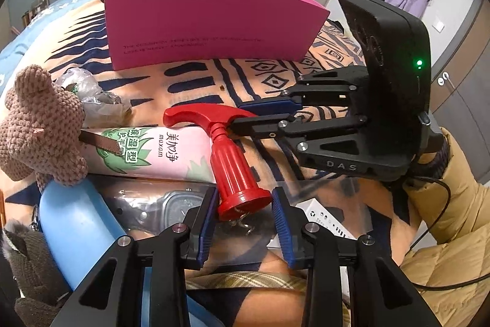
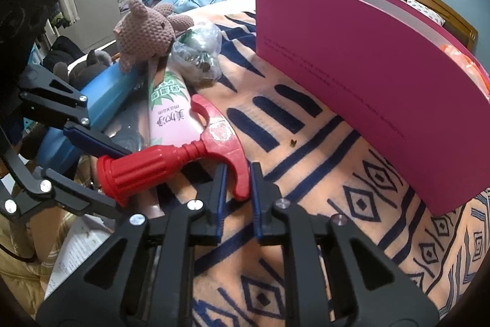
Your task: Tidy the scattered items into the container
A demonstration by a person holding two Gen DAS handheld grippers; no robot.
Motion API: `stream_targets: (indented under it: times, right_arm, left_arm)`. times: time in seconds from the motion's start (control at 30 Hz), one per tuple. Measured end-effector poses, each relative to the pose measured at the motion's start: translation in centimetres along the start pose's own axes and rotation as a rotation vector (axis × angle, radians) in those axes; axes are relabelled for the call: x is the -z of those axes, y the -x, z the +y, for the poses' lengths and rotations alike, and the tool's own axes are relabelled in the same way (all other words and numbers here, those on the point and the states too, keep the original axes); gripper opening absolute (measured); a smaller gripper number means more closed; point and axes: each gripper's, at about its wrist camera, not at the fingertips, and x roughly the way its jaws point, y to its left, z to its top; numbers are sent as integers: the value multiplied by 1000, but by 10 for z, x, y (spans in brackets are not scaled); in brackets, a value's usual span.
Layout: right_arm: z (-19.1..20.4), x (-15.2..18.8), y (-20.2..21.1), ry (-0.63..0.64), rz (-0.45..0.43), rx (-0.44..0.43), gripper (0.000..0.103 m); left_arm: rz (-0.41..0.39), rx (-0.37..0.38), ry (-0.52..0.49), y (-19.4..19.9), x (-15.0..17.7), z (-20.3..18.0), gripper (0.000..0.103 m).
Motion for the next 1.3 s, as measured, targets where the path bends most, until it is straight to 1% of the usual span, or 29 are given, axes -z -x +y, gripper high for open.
stream_targets:
  times: [0.27, 0.4, 0.53, 0.6, 0.73, 0.8, 0.87, 0.9, 1.03, 1.07, 1.1, 1.13, 1.17, 1.3]
  right_arm:
    - [-7, 5, 14, -74, -22, -22, 12]
    - [-10, 10, 21, -101, -28, -26, 13]
    - [-10, 17, 26, -101, -10, -17, 13]
    - [-8, 20, 27, -84, 11, -12, 15]
    - [-11, 18, 25, -76, 9, -16, 23]
    - [-13, 17, 25, -72, 8, -18, 24]
    - [-14, 16, 24, -67, 8, -19, 33]
    - [-13, 15, 20, -56, 13, -20, 33]
    - [-8, 10, 7, -11, 27, -31, 33]
    - [-8, 11, 8, -10, 22, -30, 25]
    - [-8, 11, 9, -10, 17, -28, 25]
    - [-8, 11, 9, -9, 12, -27, 19]
    - [-8, 11, 10, -8, 7, -26, 17]
    - [-10, 12, 18, -31, -23, -25, 16]
  left_arm:
    - [-1, -13, 11, 4, 2, 0, 36]
    - [5, -20, 9, 3, 2, -1, 37]
    - [12, -23, -6, -1, 1, -3, 37]
    - [12, -29, -18, -3, 0, -5, 37]
    - [16, -27, -25, -4, 0, -5, 37]
    - [19, -25, -27, -4, 0, -5, 37]
    - [22, -27, -31, -4, 0, -6, 37]
    - [25, -27, -31, -4, 0, -6, 37]
    - [32, -32, -27, -3, 0, -4, 37]
    - [33, -31, -24, -3, 0, -3, 37]
    - [34, -30, -20, -2, -1, -2, 37]
    - [33, -29, -16, -2, -1, -1, 37]
    - [32, -26, -11, -1, -1, 0, 37]
    - [25, -16, -8, 1, -1, -1, 37]
